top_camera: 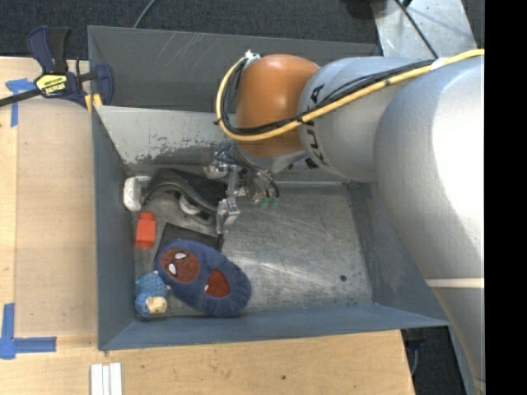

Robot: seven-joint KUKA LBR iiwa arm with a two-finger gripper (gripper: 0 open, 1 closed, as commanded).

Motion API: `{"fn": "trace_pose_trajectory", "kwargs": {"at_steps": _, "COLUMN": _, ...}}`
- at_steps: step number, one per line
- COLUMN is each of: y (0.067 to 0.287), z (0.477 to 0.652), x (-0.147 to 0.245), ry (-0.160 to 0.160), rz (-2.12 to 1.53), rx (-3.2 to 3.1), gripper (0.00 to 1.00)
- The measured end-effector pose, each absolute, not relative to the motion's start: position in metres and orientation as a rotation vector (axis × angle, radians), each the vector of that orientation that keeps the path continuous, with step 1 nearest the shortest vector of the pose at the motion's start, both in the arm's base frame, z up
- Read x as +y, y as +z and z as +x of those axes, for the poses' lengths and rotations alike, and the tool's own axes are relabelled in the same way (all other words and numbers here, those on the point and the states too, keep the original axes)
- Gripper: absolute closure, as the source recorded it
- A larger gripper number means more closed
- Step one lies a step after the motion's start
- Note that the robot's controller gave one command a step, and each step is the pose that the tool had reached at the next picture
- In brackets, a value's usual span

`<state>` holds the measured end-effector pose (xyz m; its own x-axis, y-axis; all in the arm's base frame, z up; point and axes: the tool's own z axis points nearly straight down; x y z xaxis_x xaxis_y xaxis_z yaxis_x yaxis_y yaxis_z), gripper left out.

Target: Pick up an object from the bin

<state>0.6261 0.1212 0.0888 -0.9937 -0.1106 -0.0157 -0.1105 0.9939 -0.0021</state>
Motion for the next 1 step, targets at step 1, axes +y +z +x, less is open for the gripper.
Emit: {"fn": "trace_pose_trajectory", "kwargs": {"at_steps": 1, "y": 0.2217, "z": 0.6175, "x": 0.1185, "ry": -0.002, "rz": -0.251, "rx": 3.128, "gripper": 1.0}}
